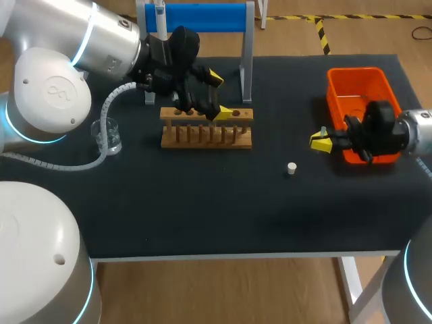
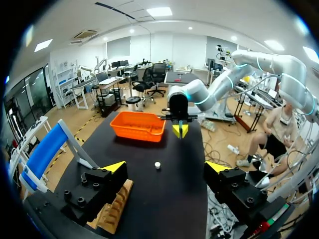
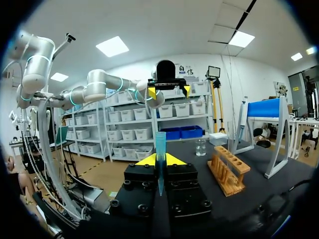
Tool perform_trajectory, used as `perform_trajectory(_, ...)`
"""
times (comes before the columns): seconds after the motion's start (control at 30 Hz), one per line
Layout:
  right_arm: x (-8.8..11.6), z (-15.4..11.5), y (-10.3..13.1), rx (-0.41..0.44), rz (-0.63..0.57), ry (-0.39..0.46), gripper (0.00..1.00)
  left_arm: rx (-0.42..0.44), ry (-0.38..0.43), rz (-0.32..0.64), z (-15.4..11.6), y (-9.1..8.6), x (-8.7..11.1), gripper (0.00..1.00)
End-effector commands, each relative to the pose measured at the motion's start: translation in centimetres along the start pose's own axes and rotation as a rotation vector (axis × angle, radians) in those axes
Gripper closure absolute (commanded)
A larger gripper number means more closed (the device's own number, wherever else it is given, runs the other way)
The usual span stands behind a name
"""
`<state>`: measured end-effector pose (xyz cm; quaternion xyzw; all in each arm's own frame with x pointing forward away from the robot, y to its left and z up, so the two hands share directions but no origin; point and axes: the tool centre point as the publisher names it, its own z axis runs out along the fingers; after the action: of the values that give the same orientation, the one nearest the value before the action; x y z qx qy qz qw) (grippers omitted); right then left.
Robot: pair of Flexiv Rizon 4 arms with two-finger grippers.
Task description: Invert the test tube, pick up the pipette, mount the tip to pipette, aspirate from beaker and dispense into the tube, eject the tip, return the pipette, and cap with the stopper.
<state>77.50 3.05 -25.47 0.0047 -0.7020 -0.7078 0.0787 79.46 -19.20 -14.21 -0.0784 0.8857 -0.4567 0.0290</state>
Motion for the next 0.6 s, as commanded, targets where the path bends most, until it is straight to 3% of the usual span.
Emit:
perform_trajectory(0.03, 0.1, 0.0, 0.0, 0.002, 0.000, -0.001, 1.00, -0.004, 0.003, -0.001, -0.1, -0.1, 0.0, 0.00)
perform_trajectory(0.6, 0.1, 0.0, 0.0, 0.002, 0.000, -0.001, 1.00, -0.037, -0.230, -0.125, -5.1, 4.5, -7.8, 0.00)
